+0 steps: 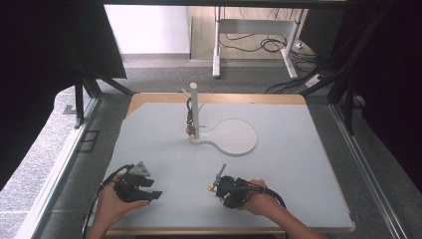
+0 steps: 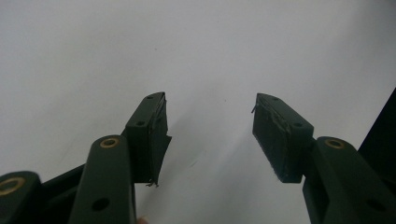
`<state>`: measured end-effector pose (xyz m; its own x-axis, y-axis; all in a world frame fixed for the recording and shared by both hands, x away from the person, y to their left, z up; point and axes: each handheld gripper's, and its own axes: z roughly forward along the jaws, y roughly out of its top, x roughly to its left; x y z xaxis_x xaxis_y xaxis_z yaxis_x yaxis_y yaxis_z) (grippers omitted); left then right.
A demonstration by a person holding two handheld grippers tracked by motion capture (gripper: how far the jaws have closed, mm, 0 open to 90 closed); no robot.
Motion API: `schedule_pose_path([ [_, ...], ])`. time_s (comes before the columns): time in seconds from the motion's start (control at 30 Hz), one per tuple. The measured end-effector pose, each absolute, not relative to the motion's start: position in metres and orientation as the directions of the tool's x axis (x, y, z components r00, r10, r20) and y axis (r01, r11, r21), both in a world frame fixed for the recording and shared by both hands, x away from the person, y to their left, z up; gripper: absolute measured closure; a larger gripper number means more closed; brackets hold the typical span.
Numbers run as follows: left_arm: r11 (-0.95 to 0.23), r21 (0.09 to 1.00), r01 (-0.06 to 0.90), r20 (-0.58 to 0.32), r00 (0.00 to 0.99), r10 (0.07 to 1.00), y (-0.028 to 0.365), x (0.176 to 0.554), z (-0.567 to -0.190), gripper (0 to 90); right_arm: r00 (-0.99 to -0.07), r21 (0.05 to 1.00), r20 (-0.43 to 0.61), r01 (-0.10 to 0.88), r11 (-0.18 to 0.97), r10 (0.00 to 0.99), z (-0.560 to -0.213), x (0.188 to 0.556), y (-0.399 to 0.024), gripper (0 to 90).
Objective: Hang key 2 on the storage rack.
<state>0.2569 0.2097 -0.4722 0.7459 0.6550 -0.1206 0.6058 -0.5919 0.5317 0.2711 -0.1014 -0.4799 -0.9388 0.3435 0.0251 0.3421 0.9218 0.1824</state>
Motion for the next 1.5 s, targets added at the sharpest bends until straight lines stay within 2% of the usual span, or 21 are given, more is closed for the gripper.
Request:
schedule_pose_path([
  [0.13, -0.595, 0.528, 0.606, -0.119, 0.747, 0.654, 0.209, 0.257, -0.472, 45.4, -0.936, 0.152, 0.024, 0.35, 0.924, 0.35, -0.48, 0.272, -0.097, 86.4],
  [0.3, -0.601, 0.524, 0.603, -0.117, 0.75, 0.651, 0.209, 0.257, -0.473, 45.4, -0.93, 0.157, 0.06, 0.367, 0.917, 0.362, -0.479, 0.277, -0.1, 86.7],
  [0.6, -0.589, 0.527, 0.612, -0.127, 0.742, 0.658, 0.212, 0.258, -0.475, 45.4, -0.871, 0.259, 0.253, 0.48, 0.838, 0.421, -0.457, 0.293, -0.122, 87.1],
  [0.8, -0.589, 0.527, 0.613, -0.128, 0.743, 0.657, 0.211, 0.257, -0.475, 45.4, -0.857, 0.301, 0.287, 0.505, 0.809, 0.429, -0.438, 0.303, -0.134, 87.2],
  [0.97, -0.591, 0.524, 0.614, -0.127, 0.742, 0.658, 0.211, 0.258, -0.476, 45.4, -0.854, 0.31, 0.275, 0.514, 0.799, 0.443, -0.427, 0.31, -0.141, 87.2],
  [1.33, -0.593, 0.517, 0.617, -0.131, 0.742, 0.658, 0.213, 0.258, -0.477, 45.4, -0.834, 0.303, 0.181, 0.551, 0.778, 0.521, -0.406, 0.329, -0.158, 87.5],
  [1.5, -0.593, 0.515, 0.618, -0.133, 0.742, 0.657, 0.213, 0.259, -0.477, 45.4, -0.83, 0.279, 0.105, 0.554, 0.784, 0.548, -0.402, 0.335, -0.162, 87.7],
])
